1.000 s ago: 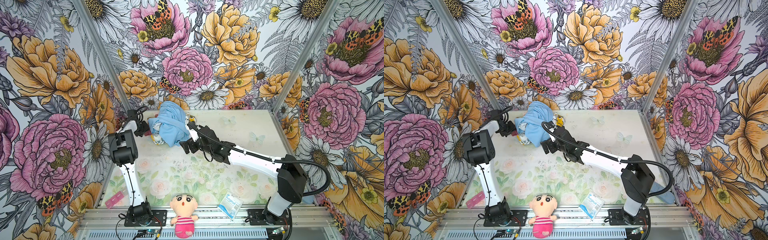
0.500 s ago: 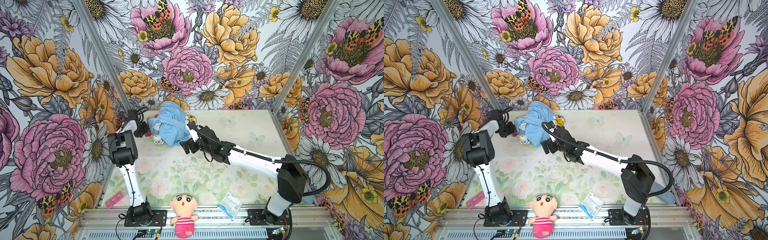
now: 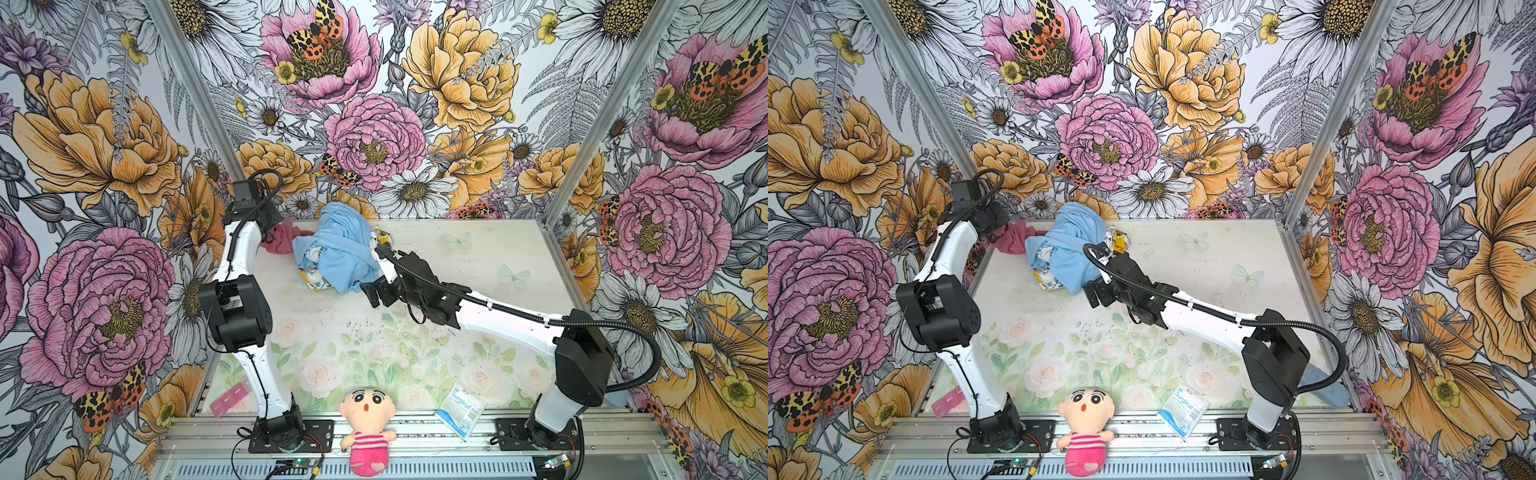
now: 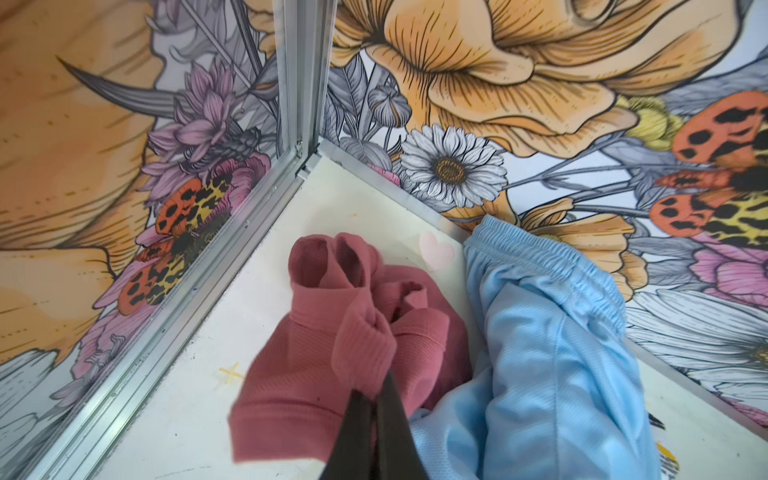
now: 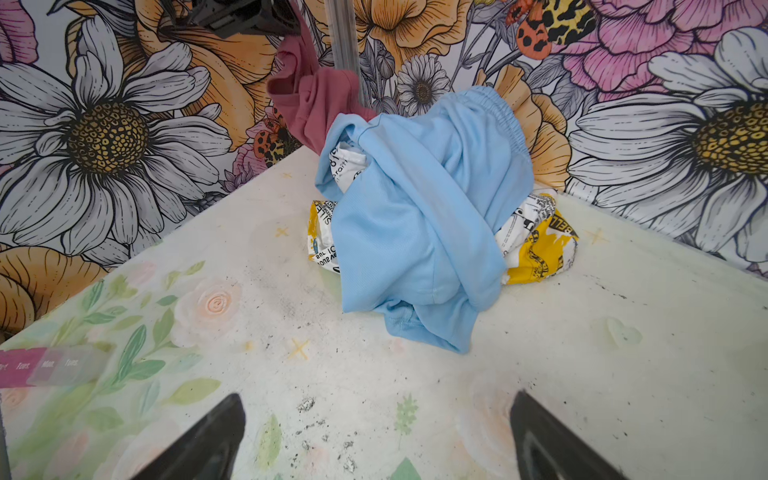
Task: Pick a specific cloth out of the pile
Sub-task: 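Close the left gripper on the dark pink cloth edge, then lift the dark pink cloth high out of the pile with the left gripper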
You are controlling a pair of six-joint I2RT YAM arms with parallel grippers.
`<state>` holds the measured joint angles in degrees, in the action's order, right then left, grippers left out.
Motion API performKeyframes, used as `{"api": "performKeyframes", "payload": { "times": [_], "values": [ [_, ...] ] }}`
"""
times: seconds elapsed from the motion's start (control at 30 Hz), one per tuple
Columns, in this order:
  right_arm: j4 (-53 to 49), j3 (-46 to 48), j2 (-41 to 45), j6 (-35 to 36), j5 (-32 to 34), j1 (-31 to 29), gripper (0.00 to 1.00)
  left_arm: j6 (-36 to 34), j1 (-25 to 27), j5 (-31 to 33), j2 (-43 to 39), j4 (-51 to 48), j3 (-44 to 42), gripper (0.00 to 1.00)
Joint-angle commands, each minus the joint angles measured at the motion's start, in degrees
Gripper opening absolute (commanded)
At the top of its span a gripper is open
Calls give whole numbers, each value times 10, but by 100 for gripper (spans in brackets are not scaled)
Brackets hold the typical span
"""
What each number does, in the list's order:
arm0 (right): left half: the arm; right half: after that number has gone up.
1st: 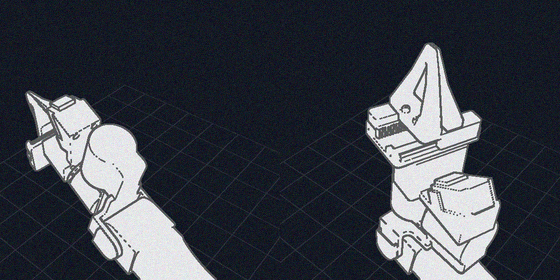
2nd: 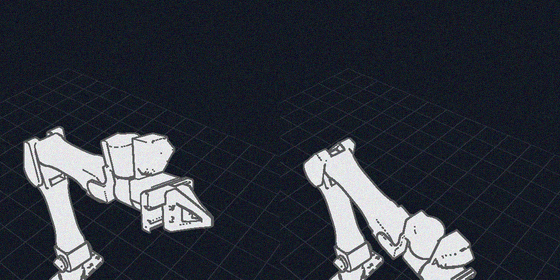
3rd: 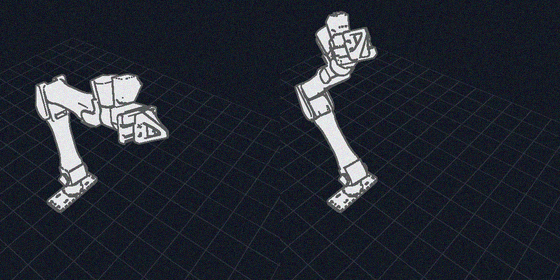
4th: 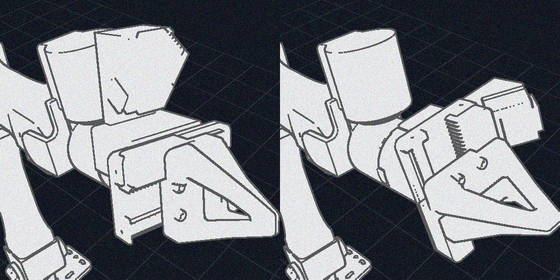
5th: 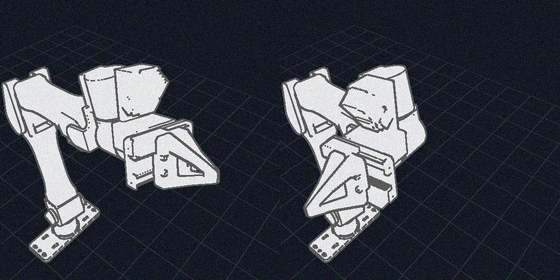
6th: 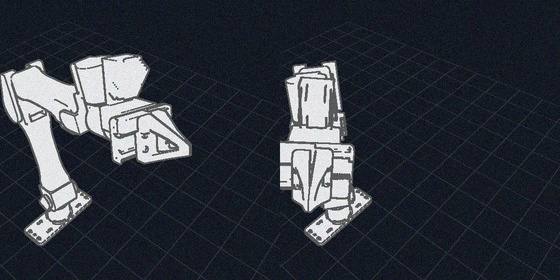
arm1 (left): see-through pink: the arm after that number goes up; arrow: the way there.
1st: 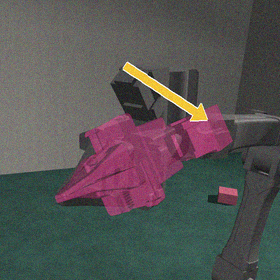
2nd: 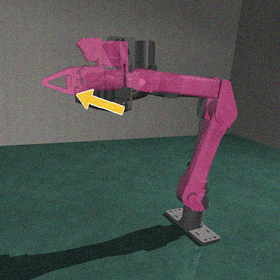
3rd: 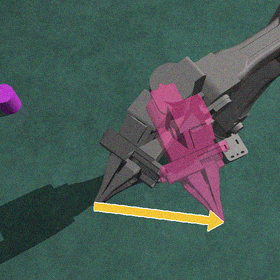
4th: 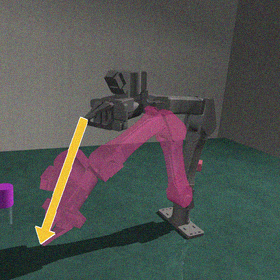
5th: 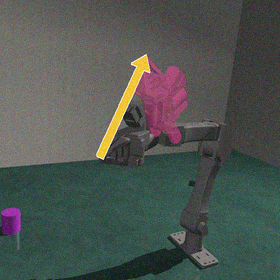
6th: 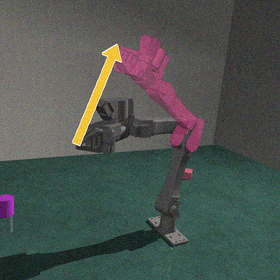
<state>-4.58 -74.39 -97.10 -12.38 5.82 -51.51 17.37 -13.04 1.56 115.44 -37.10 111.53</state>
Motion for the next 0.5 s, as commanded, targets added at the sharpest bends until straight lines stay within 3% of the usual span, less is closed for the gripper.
{"api": "performKeyframes", "payload": {
  "times": [0.0, 0.1, 0.23, 0.37, 0.47],
  "values": [
    [-7, -1, 18, 8, 12, 2, 99, -4, 14, 33, -29, 0, 34, 0],
    [-7, -4, 16, 8, 9, 2, 99, 14, 24, 26, -35, 3, 33, 0],
    [-7, 1, 16, 3, 5, 2, 99, -1, 73, 84, -64, 17, -1, 0],
    [-7, 7, 23, 1, 6, 2, 100, 20, 100, 100, -105, 58, -75, 0],
    [-7, 15, 32, 5, 10, 2, 100, 15, 120, 127, -128, 60, -75, 0]
  ]
}}
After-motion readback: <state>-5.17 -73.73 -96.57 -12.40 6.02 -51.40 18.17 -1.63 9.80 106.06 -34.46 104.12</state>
